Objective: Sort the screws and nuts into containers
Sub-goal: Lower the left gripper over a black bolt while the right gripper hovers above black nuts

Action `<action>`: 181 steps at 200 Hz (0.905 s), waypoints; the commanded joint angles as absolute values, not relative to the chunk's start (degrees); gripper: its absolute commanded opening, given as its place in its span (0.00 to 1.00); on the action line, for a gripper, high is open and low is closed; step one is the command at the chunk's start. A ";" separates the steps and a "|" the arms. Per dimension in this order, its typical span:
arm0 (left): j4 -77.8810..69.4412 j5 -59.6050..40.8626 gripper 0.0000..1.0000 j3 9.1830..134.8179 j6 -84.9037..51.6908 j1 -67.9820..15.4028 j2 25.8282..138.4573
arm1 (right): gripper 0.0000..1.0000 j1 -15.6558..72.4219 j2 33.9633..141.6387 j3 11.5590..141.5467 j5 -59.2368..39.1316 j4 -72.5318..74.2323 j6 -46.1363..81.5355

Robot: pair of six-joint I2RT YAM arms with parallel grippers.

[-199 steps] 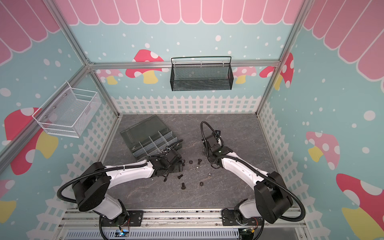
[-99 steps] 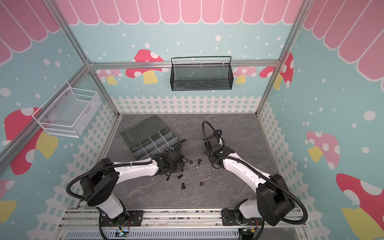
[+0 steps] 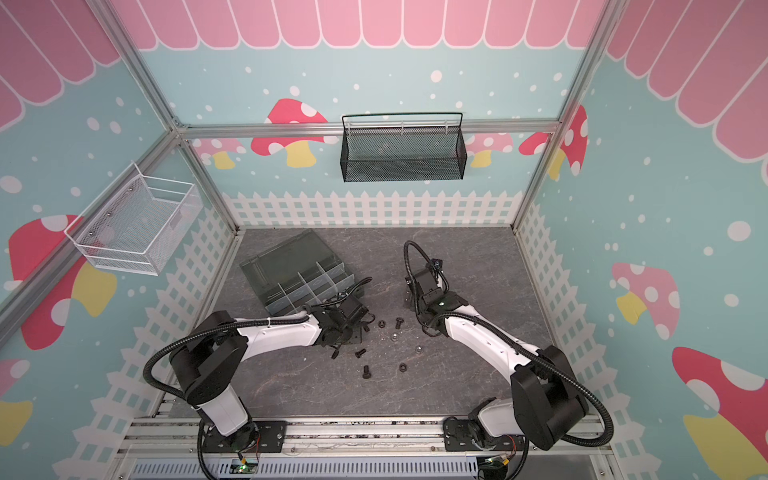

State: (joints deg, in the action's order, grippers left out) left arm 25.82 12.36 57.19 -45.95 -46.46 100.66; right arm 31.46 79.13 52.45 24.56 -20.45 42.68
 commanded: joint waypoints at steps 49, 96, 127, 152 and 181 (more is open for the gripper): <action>30.01 11.81 0.52 60.64 -42.96 -44.82 103.87 | 0.98 30.81 80.42 52.41 24.26 -20.08 42.82; 30.68 11.44 0.50 60.98 -42.11 -44.51 104.67 | 0.98 30.61 79.54 52.24 24.72 -19.96 42.58; 30.67 11.06 0.47 61.06 -42.04 -44.47 104.94 | 0.98 30.55 79.58 52.17 24.57 -20.04 42.61; 30.76 11.07 0.44 61.00 -41.85 -44.47 104.99 | 0.98 30.45 79.68 51.94 24.52 -20.04 42.79; 31.40 11.51 0.36 61.18 -41.58 -44.47 105.11 | 0.98 30.40 79.74 51.93 24.52 -19.96 42.76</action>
